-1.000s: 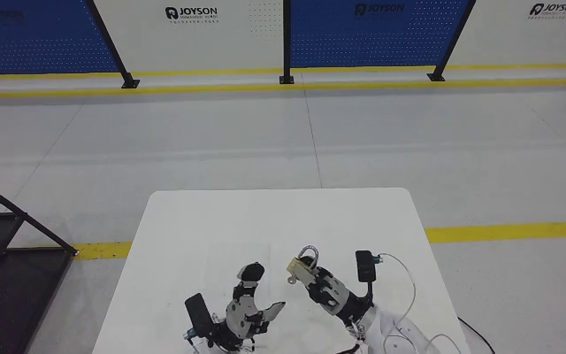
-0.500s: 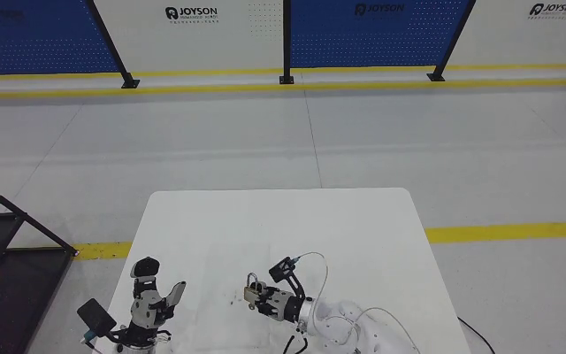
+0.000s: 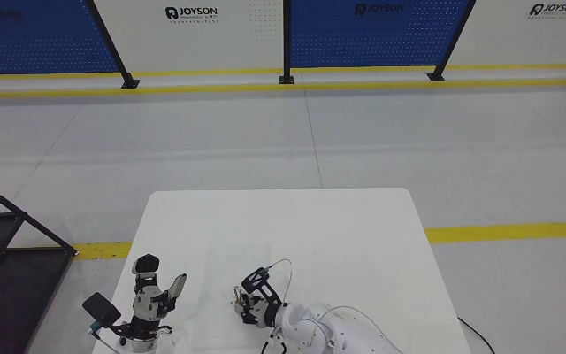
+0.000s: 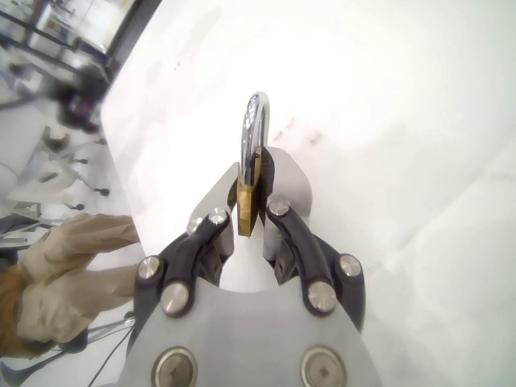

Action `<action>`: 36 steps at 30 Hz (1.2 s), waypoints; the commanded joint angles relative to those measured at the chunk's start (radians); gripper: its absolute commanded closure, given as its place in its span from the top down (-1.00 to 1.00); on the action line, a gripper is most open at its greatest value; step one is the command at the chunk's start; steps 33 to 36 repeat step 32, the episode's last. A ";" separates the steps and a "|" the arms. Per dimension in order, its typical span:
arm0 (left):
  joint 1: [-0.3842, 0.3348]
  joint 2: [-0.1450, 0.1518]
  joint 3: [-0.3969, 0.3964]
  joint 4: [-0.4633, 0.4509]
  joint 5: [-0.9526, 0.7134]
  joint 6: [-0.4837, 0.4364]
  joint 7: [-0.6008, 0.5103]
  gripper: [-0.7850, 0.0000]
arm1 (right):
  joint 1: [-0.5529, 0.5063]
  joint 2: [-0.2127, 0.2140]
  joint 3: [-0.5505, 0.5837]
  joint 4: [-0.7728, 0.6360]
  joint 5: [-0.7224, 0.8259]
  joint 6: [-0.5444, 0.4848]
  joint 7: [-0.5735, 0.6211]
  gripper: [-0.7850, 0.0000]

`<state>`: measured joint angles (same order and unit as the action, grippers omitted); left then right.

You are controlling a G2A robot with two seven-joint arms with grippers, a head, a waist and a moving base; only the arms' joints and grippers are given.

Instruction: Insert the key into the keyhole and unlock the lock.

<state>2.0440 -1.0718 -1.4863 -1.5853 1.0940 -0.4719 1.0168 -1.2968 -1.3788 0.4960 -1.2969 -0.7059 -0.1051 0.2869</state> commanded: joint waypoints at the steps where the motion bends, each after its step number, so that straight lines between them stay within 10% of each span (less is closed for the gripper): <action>1: 0.000 0.000 0.000 0.000 0.000 0.000 0.000 1.00 | -0.006 0.004 0.005 -0.018 -0.020 0.005 -0.001 1.00; 12: 0.000 0.000 0.000 0.000 0.000 0.000 0.000 1.00 | -0.112 0.074 0.117 -0.239 -0.191 0.031 -0.030 1.00; 21: 0.000 0.000 0.000 0.000 0.000 0.000 0.000 1.00 | -0.443 0.205 0.394 -0.627 -0.440 -0.124 -0.233 1.00; 36: 0.000 0.000 0.000 0.000 0.000 0.000 0.000 1.00 | -0.443 0.205 0.394 -0.626 -0.440 -0.124 -0.233 1.00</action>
